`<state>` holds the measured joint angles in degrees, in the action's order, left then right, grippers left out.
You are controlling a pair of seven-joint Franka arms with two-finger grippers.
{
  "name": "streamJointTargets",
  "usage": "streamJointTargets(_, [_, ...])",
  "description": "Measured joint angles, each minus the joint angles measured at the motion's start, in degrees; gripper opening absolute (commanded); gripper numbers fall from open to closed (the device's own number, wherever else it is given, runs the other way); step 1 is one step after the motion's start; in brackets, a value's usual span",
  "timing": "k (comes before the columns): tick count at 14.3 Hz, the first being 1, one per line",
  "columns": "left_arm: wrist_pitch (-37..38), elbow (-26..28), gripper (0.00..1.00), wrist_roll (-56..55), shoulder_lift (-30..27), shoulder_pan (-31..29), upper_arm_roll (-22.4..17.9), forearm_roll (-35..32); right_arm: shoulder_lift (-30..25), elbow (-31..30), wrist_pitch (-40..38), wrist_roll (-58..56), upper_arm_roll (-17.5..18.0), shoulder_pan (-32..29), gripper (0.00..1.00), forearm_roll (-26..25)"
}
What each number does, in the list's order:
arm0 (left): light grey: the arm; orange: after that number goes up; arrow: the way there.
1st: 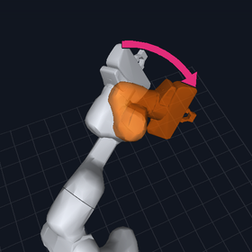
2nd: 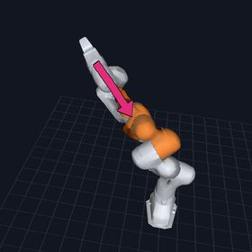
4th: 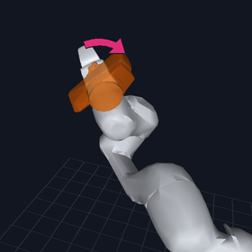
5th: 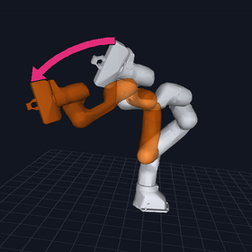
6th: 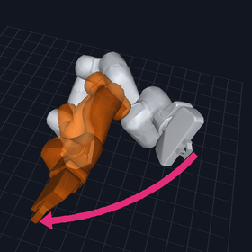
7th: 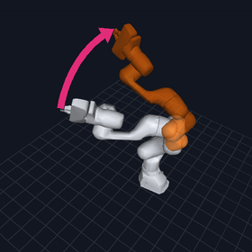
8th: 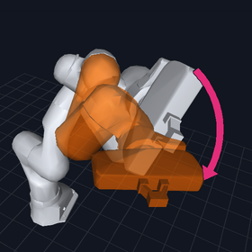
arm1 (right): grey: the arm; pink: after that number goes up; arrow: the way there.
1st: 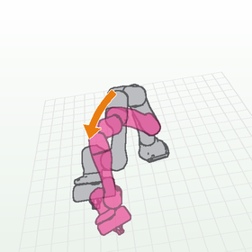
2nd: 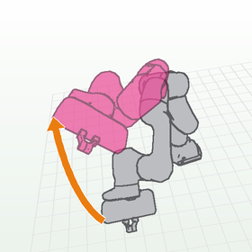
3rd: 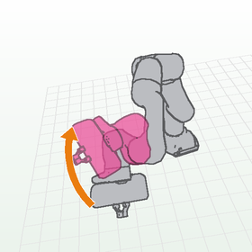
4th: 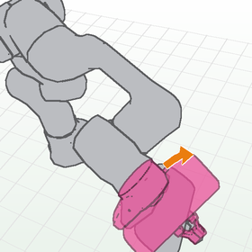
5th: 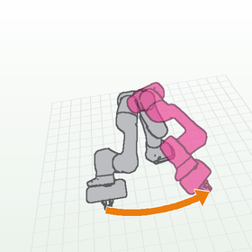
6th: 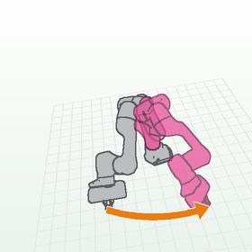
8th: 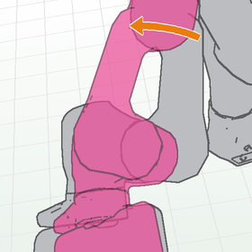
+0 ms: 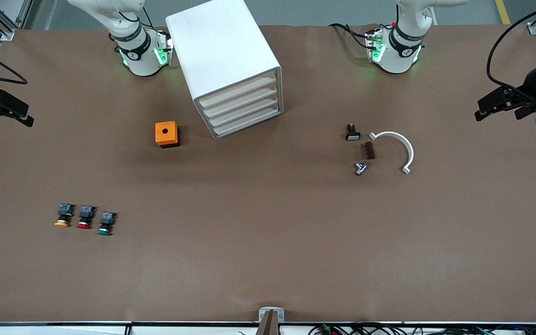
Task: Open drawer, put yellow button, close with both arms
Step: 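Move the left gripper toward the cabinet while the right gripper approaches the buttons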
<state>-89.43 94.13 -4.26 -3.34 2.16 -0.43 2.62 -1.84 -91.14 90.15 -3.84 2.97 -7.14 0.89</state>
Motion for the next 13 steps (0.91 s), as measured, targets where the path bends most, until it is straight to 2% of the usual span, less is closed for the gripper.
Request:
streamJointTargets(8, [0.19, 0.07, 1.00, 0.00, 0.82, -0.20, -0.06, 0.00, 7.55, -0.29, 5.37, -0.39, -0.24, -4.90, 1.00, -0.03])
streamJointTargets(13, [0.24, 0.50, 1.00, 0.00, 7.64, 0.32, 0.70, 0.56, 14.75, -0.71, 12.82, -4.84, -0.31, -7.90, 1.00, -0.05])
